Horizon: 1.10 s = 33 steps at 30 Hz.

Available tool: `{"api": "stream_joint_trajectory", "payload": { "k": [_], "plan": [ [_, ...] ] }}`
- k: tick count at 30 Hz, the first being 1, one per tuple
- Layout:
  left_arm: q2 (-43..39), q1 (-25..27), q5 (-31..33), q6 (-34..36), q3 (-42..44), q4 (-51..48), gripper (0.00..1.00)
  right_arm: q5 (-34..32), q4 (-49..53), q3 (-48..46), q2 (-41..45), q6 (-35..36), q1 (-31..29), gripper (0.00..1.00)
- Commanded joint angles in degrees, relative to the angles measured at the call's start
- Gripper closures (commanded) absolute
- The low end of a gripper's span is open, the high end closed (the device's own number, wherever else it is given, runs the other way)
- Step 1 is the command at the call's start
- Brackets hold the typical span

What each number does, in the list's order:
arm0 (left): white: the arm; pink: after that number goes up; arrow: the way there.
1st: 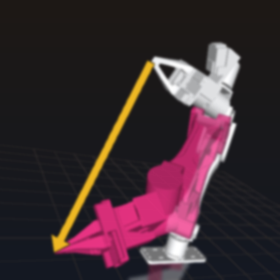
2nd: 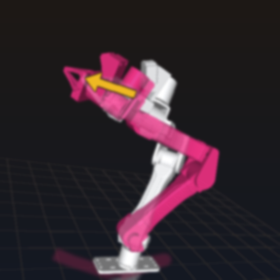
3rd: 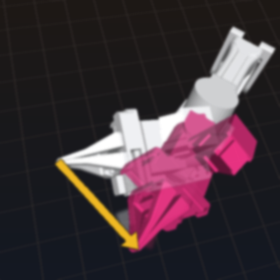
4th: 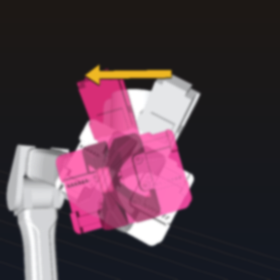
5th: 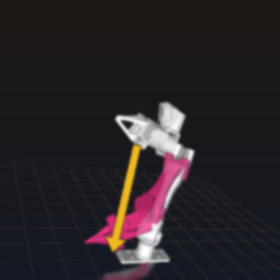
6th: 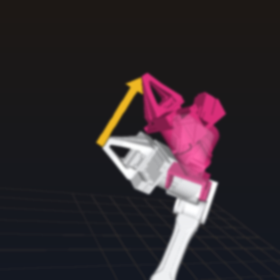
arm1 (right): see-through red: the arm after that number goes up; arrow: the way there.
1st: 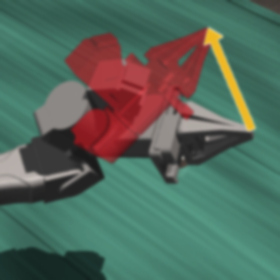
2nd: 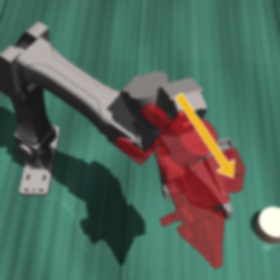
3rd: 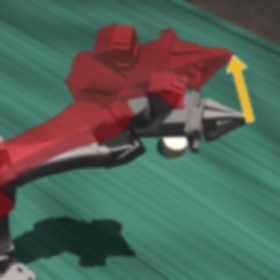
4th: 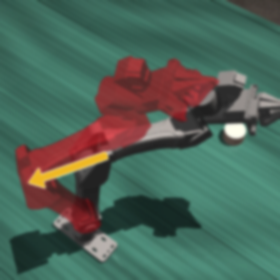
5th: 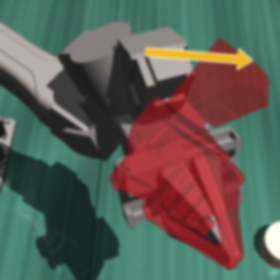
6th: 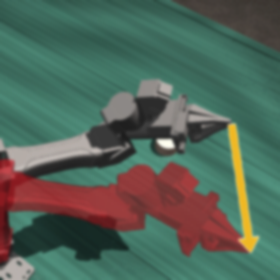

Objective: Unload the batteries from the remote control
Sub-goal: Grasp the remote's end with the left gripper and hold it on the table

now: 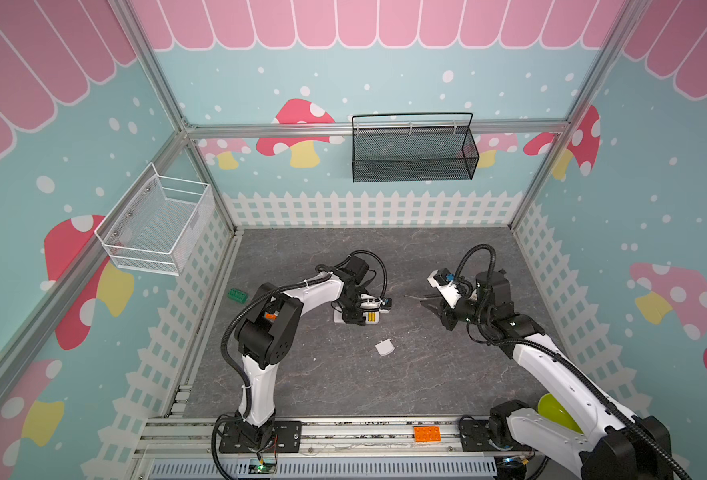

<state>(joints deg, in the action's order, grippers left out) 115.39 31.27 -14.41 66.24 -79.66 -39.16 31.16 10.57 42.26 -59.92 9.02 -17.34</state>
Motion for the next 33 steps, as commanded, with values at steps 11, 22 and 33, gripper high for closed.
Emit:
{"api": "stream_joint_trajectory", "payload": {
  "k": [11,22,33],
  "plan": [
    [-12.3,0.5,0.5,-2.2,14.8,-8.5,0.46,1.9,1.3,-1.6,0.5,1.8,-0.3,1.00],
    [-14.8,0.1,0.6,-1.2,17.4,-9.6,0.37,2.0,-3.5,-7.0,1.5,4.8,-3.5,1.00],
    [-13.2,-3.1,2.2,3.6,16.0,-10.3,0.27,0.2,-8.2,-7.9,-2.8,4.8,-10.5,1.00]
  ]
}}
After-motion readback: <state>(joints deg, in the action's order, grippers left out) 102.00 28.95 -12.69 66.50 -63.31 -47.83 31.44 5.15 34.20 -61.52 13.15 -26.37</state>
